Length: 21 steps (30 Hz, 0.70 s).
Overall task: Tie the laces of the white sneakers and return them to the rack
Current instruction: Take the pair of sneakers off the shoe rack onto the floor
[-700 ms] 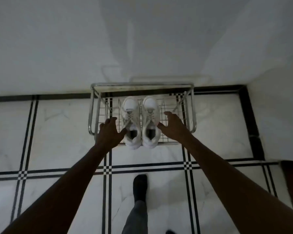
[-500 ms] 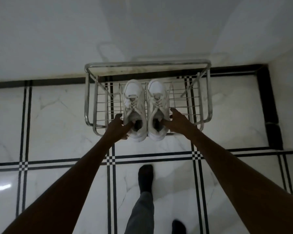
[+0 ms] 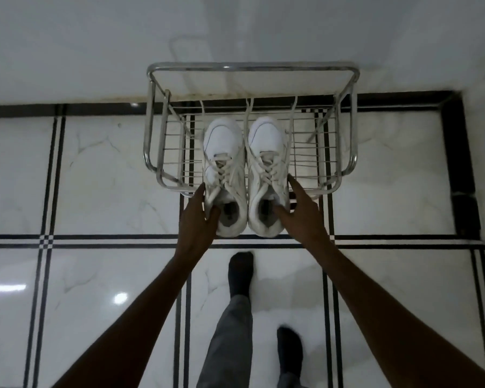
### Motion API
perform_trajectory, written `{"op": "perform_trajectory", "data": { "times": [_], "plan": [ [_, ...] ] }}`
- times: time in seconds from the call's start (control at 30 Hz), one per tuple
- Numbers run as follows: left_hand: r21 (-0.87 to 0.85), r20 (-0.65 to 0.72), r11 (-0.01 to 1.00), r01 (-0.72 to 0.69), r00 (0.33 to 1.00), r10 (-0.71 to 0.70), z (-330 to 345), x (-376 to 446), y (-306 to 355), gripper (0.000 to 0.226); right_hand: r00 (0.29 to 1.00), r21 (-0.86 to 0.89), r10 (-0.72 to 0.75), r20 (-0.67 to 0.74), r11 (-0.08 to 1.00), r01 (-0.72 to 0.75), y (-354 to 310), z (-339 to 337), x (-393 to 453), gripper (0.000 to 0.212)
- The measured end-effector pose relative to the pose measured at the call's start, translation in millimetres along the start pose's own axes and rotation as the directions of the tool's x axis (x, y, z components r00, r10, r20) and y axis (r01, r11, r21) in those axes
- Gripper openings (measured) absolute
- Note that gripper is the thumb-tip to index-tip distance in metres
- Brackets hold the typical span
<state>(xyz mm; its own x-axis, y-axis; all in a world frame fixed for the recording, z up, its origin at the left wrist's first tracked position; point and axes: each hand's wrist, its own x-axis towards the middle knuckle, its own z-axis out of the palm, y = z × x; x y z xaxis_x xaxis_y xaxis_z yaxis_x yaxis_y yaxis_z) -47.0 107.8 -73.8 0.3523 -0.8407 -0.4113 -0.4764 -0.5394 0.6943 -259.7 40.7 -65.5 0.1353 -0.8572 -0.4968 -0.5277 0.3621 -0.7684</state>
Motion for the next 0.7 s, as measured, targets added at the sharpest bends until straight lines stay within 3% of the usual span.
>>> {"op": "perform_trajectory", "data": {
  "times": [0.13, 0.27, 0.37, 0.5, 0.7],
  "plan": [
    [-0.038, -0.064, 0.999, -0.025, 0.998, 0.022, 24, -79, -40, 0.053, 0.998, 0.024, -0.058, -0.019, 0.998, 0.059, 52, 18, -67, 0.074],
    [-0.008, -0.051, 0.995, 0.098, 0.994, -0.098, 58, -137, -97, 0.05, 1.0, -0.003, -0.018, 0.023, 1.0, 0.018, 117, 41, -115, 0.071],
    [-0.019, -0.027, 0.991, 0.133, 0.991, -0.134, 92, -168, -138, 0.039, 0.999, -0.116, -0.016, 0.032, 0.993, 0.019, 180, 69, -134, 0.061],
    [0.0, 0.007, 0.982, 0.188, 0.982, -0.188, 144, -174, -198, 0.035, 0.998, -0.21, 0.058, 0.013, 0.976, -0.054, 260, 111, -123, 0.057],
    [0.001, -0.031, 0.991, 0.133, 0.991, -0.133, 223, -137, -301, 0.037, 0.998, -0.3, 0.051, -0.021, 0.952, -0.055, 365, 172, -69, 0.059]
  ]
}}
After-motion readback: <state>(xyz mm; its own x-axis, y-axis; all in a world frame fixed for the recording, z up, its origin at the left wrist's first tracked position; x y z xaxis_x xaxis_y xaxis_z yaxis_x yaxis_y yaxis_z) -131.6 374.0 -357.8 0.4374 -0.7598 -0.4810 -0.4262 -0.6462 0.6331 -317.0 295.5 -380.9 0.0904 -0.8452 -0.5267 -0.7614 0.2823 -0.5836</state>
